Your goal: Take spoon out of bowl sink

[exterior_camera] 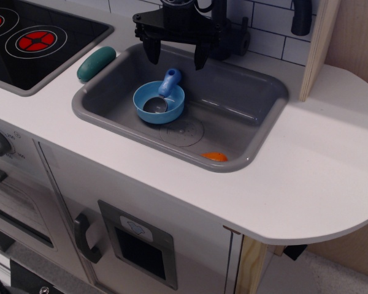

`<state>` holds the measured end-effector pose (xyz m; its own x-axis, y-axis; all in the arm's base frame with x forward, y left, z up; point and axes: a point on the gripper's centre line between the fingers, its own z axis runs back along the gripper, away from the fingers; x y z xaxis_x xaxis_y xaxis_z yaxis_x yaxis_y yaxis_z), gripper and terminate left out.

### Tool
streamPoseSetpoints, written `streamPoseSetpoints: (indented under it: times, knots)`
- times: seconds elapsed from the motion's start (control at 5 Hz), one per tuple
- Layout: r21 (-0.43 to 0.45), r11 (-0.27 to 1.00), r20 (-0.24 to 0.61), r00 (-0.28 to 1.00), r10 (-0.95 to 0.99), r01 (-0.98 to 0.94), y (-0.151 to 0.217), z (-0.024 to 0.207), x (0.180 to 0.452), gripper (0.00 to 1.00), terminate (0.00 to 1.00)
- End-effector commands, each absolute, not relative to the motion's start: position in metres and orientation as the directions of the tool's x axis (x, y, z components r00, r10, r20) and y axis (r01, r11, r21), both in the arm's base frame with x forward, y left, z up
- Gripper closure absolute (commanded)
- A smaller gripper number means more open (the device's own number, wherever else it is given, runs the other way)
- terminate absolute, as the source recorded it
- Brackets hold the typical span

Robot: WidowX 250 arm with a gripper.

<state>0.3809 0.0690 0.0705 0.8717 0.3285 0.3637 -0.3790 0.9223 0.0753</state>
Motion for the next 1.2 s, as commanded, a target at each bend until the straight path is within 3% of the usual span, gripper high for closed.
streamPoseSetpoints:
  times: [0.0, 0.4, 1.0]
  knots:
    - [0.075, 0.922, 0.364, 0.872, 0.329, -0.379, 0.069, 0.071, 0.381, 0.00, 0.00]
    - [0.116, 0.967, 0.341, 0.923, 0.177, -0.228, 0.105, 0.067, 0.397, 0.00, 0.00]
    - [0.051, 0.998, 0.315, 0.949, 0.027, -0.046, 0.103, 0.043, 0.412, 0.00, 0.00]
